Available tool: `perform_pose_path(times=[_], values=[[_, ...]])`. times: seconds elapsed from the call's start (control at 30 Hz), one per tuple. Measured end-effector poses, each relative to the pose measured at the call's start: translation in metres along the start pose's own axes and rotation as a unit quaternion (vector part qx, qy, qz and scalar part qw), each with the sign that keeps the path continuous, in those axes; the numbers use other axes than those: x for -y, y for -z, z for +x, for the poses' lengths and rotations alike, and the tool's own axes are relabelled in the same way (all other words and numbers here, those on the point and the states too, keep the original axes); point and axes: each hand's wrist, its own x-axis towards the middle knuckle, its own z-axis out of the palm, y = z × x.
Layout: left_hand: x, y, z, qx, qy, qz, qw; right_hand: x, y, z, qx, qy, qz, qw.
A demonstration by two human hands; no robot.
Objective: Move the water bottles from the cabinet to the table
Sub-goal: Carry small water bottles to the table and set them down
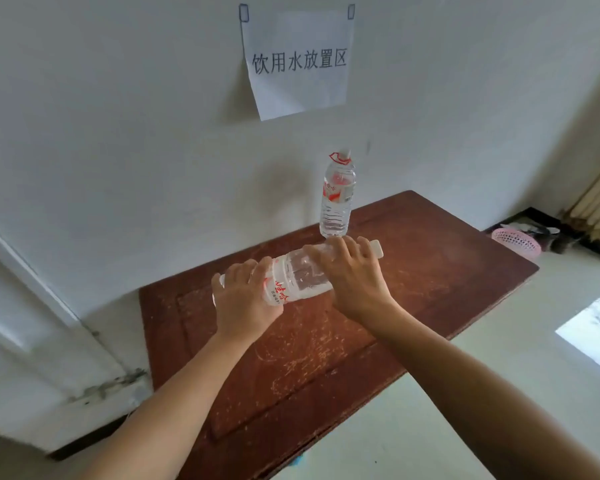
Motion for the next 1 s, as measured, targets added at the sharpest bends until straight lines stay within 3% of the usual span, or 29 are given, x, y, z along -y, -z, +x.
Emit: perform_pose_path(times=[0.27, 0.47, 0.63, 1.0], values=[[0.022, -0.102, 0.073, 0.060, 0.092, -0.071, 0.991, -0.028, -0.047, 0.103, 0.073, 0.066, -0.087, 0.991], [0.012, -0.167, 0.108, 0.088, 0.194, -0.156, 0.964, -0.061, -0.084, 0.174, 0.123, 0.155, -0.142, 0.970], [0.001, -0.210, 0.138, 0.088, 0.241, -0.209, 0.944, -0.086, -0.107, 0.222, 0.112, 0.231, -0.175, 0.951], [-0.004, -0.280, 0.226, 0.114, 0.287, -0.301, 0.902, -0.119, -0.145, 0.309, 0.094, 0.257, -0.224, 0.935]])
